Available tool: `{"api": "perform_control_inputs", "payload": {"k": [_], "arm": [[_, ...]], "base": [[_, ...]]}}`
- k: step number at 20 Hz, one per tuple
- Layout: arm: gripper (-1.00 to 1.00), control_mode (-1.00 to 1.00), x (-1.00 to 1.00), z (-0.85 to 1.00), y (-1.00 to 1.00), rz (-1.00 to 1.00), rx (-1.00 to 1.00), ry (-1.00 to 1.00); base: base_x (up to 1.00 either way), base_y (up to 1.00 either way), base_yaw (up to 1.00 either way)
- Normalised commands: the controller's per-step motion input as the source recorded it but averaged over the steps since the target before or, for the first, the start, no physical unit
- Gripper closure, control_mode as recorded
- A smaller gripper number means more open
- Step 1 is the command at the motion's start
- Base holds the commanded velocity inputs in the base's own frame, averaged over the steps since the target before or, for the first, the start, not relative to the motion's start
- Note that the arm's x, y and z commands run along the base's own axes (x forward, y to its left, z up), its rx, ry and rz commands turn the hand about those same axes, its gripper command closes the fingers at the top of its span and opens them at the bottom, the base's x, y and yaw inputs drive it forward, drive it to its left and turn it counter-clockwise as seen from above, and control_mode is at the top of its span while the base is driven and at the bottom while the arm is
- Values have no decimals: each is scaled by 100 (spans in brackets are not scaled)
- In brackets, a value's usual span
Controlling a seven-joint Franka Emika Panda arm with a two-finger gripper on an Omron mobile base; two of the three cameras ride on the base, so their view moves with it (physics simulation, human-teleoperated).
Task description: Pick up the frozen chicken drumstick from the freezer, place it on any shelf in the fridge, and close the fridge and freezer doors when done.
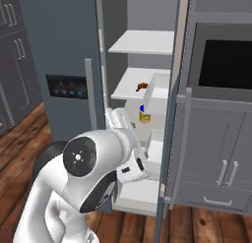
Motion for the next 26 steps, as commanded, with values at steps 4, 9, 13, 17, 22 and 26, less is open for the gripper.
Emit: {"api": "perform_control_inputs", "payload": {"k": [4, 9, 13, 17, 22, 26], "arm": [[-100, -100, 31, -59, -97, 13, 29, -27], [-100, -100, 93, -58, -59, 20, 26, -22], [-100, -100, 86, -43, -60, 24, 25, -19], [-100, -100, 59, -29, -76, 21, 23, -20], [-100, -100, 51, -26, -78, 20, 22, -15], [-100, -100, 74, -33, -70, 23, 19, -6]], "base": [[0, 0, 0], [0, 0, 0], [0, 0, 0], [0, 0, 0], [0, 0, 0], [0, 0, 0]]}}
